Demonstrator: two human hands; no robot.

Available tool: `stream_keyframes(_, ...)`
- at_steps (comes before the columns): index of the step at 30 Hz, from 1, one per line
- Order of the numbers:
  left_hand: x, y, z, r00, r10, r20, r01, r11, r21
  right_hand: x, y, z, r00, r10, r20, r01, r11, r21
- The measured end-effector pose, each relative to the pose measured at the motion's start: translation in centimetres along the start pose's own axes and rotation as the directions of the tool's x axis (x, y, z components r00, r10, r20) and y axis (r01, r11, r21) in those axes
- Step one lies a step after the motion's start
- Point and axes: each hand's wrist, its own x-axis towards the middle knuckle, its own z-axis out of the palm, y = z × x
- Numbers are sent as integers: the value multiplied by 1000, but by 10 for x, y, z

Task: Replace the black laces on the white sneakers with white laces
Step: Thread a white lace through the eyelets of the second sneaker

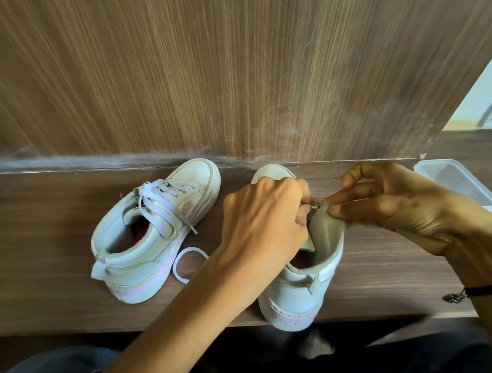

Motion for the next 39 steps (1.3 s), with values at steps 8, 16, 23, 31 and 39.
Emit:
stream_keyframes(8, 2, -1, 3, 993, 102, -64, -96, 991, 92, -2, -3, 5, 1000, -24, 2, 24, 1000, -20)
stream_keyframes(16, -1, 8, -1, 964, 264, 11, -251, 900, 356, -6, -8, 14, 998, -67, -11, 65, 986, -156)
stream_keyframes(23, 4, 5, -3, 967, 253, 14, -248, 934, 256, -3, -2, 20, 985, -160, -59, 136, 945, -298)
stream_keyframes(31, 6, 0, 0, 996, 65, -62, -58, 993, 102, -3, 3, 10, 988, -91, 123, 123, 950, -286)
stream_keyframes(39, 8, -10, 0, 998, 67, -16, -66, 998, 17, 2, 13, 12, 973, -218, 82, 232, 891, -391)
